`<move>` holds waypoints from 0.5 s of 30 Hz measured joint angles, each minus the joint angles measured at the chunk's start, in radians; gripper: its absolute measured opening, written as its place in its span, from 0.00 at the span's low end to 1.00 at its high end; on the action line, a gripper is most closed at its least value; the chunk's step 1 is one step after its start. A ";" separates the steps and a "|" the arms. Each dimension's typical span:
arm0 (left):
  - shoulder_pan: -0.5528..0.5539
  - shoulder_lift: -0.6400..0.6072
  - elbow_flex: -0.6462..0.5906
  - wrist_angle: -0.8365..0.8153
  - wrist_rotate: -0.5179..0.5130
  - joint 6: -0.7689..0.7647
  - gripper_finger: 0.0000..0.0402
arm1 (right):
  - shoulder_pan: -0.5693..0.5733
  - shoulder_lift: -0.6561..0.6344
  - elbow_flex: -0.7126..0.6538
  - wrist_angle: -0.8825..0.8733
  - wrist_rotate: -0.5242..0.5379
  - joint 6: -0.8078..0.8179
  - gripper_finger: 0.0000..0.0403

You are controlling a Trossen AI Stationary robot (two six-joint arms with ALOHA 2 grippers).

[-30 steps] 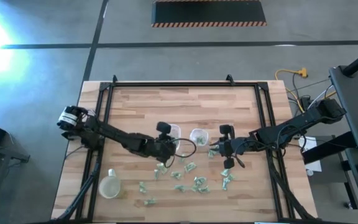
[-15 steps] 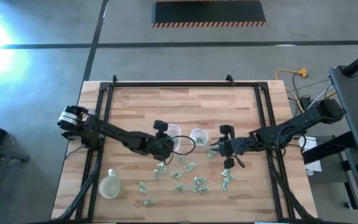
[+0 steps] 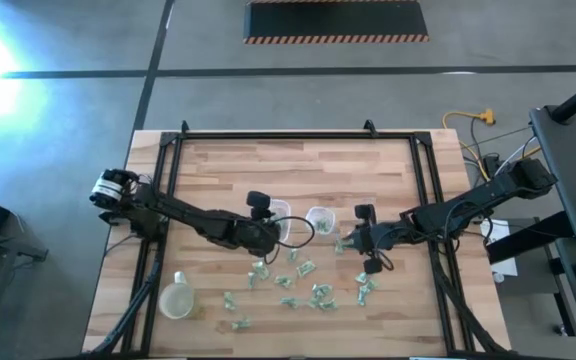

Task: Pick and place items into bin
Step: Put the white stevia packet into the right transparent bin

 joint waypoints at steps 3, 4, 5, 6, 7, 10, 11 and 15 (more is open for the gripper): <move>-0.002 -0.042 0.012 0.002 -0.001 -0.006 0.30 | 0.000 0.000 0.000 -0.059 -0.038 0.096 0.16; -0.003 -0.056 0.012 0.002 -0.002 -0.011 0.30 | 0.000 0.000 0.000 -0.075 -0.039 0.124 0.17; -0.004 -0.070 0.012 0.001 -0.002 -0.023 0.30 | 0.000 0.000 0.000 -0.088 -0.037 0.146 0.17; -0.007 -0.083 0.012 -0.007 -0.001 -0.044 0.30 | 0.000 0.000 -0.001 -0.098 -0.033 0.154 0.17; -0.009 -0.097 0.012 -0.017 0.002 -0.066 0.30 | 0.000 0.000 -0.003 -0.101 -0.027 0.154 0.18; -0.016 -0.132 0.012 -0.059 0.014 -0.131 0.30 | 0.000 0.013 -0.013 -0.091 0.031 0.150 0.19; -0.020 -0.142 0.012 -0.079 0.017 -0.151 0.30 | -0.001 0.019 -0.017 -0.093 0.053 0.150 0.20; -0.033 -0.165 0.010 -0.115 0.022 -0.194 0.30 | -0.008 0.049 -0.036 -0.091 0.079 0.148 0.24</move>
